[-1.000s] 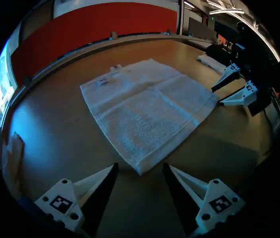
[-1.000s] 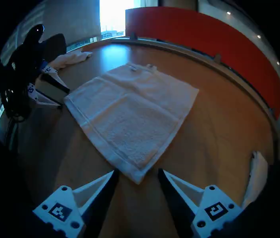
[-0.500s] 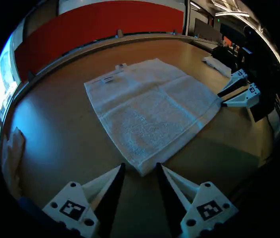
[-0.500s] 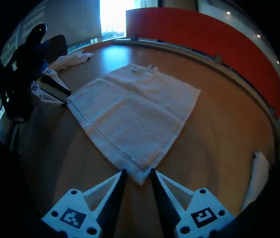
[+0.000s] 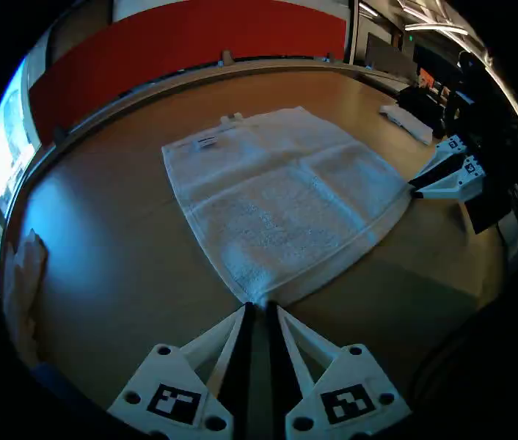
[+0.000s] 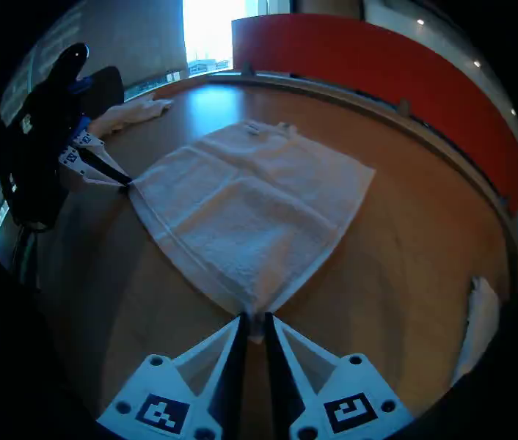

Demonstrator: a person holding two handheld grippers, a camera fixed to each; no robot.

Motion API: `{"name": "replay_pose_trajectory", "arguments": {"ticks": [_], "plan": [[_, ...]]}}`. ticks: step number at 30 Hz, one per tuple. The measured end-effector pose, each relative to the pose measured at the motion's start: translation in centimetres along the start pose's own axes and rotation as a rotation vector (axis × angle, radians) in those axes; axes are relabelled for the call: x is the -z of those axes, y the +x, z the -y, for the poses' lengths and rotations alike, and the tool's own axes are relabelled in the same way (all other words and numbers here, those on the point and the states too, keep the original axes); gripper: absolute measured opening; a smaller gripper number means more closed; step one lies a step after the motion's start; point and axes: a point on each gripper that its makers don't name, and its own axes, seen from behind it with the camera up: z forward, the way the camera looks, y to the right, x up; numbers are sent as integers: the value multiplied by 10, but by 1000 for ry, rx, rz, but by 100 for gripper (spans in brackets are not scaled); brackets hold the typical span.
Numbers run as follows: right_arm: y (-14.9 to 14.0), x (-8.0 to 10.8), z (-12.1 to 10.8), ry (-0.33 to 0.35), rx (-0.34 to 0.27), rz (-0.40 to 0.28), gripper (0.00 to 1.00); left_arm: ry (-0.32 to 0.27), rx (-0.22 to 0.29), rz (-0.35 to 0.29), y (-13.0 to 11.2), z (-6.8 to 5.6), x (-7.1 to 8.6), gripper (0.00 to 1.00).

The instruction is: Fold towel

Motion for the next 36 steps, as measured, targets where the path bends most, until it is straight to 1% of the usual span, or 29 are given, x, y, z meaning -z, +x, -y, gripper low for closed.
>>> {"name": "replay_pose_trajectory", "arguments": {"ticks": [9,15,26,36], "plan": [[6,6,-2,-13,-7,-17,15,-21,38,2,-1,-5,5,13],[22,20,-4,-14,-8,-43,15,-14,69,-8,6,-6,16,13],[65,57,-6,-24,13,-113,15,-16,150,-45,35,-5,54,13],[84,91,-2,-26,34,-130,15,-25,178,-54,54,-12,87,13]]}}
